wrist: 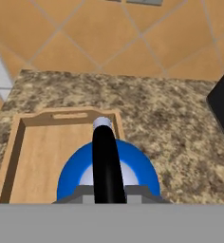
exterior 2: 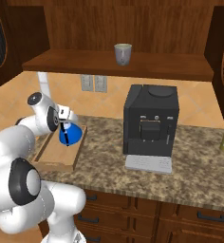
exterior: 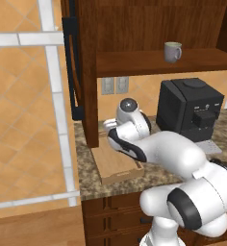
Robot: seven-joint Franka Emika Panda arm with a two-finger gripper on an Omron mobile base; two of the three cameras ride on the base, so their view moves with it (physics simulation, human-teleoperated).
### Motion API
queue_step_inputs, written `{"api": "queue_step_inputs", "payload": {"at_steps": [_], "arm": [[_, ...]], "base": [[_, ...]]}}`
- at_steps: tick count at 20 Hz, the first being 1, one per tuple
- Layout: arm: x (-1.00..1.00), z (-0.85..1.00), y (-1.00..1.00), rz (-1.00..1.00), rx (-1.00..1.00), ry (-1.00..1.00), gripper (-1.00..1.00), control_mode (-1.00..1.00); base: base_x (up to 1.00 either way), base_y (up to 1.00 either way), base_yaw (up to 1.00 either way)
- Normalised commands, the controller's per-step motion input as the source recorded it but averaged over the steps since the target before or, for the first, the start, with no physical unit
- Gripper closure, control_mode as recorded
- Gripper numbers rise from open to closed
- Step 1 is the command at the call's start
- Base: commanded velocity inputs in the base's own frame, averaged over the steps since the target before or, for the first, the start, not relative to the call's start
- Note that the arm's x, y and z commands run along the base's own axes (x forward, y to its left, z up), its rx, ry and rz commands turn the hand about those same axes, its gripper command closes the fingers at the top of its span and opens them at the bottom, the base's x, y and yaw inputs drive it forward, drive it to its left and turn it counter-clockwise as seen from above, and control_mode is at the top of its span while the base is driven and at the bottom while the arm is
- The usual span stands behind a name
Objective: Pick the kettle from the counter and place it on the tray. Then pick the mug from the cabinet and place it on the tray. Then close the cabinet doors.
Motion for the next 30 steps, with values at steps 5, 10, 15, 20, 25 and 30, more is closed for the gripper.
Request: {"api": "queue_step_inputs", "payload": {"at_steps": [5, 10, 15, 20, 25, 30], "arm": [[0.09, -0.14, 0.19, 0.00, 0.07, 0.00, 1.00, -1.00], [0.14, -0.01, 0.17, 0.00, 0.09, 0.00, 1.00, -1.00], [0.17, -0.19, 0.12, 0.00, 0.01, 0.03, 1.00, -1.00], [0.18, -0.18, 0.06, 0.00, 0.02, 0.00, 1.00, -1.00], [0.21, -0.18, 0.00, 0.00, 0.02, 0.00, 1.00, -1.00], [0.14, -0.17, 0.00, 0.00, 0.00, 0.00, -1.00, -1.00]], "base": [[0.00, 0.00, 0.00], [0.00, 0.00, 0.00], [0.00, 0.00, 0.00], [0.00, 0.00, 0.00], [0.00, 0.00, 0.00], [0.00, 0.00, 0.00]]}}
